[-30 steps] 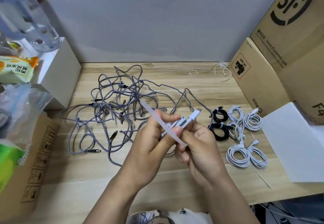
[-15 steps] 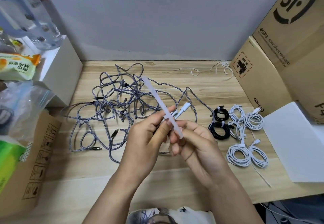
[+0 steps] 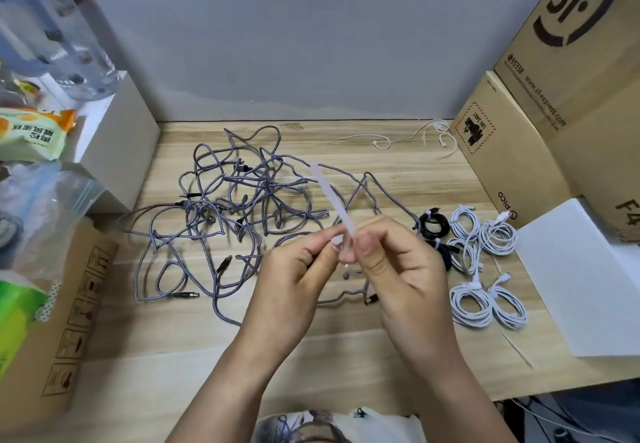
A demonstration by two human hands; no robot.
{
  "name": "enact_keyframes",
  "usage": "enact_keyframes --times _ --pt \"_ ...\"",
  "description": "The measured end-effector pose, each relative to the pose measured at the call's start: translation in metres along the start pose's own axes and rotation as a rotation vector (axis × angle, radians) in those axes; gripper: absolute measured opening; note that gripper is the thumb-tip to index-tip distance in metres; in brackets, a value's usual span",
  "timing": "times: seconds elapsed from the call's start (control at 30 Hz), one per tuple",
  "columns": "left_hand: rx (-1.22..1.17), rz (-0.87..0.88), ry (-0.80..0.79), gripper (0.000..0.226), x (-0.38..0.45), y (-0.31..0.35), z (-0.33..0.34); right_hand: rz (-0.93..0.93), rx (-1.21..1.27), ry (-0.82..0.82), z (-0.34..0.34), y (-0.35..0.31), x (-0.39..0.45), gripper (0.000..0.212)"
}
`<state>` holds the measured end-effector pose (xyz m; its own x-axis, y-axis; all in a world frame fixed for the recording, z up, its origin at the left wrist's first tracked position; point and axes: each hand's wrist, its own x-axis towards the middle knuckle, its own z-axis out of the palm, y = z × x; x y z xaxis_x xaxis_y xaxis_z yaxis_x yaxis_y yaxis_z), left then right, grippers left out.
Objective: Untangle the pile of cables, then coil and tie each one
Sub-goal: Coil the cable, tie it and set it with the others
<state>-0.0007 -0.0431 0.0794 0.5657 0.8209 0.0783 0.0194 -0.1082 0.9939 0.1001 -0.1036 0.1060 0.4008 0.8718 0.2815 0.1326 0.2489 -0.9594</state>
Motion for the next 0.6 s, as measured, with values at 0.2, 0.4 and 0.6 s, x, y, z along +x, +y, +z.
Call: enact_keyframes --times 0.2,0.4,0.6 --pt "-0.105 -0.147 0.068 0.030 0.003 -0.004 -0.002 0.140 0.500 0.067 0.016 -0.010 -0.010 0.027" --pt "-0.170 -0.110 0.199 0.021 0.002 -0.005 0.003 0.245 0.526 0.186 0.018 -0.013 -0.008 0.037" --pt "-0.147 -0.072 0.296 0.026 0.002 0.004 0.006 0.313 0.503 0.254 0.021 -0.006 -0.006 0.036"
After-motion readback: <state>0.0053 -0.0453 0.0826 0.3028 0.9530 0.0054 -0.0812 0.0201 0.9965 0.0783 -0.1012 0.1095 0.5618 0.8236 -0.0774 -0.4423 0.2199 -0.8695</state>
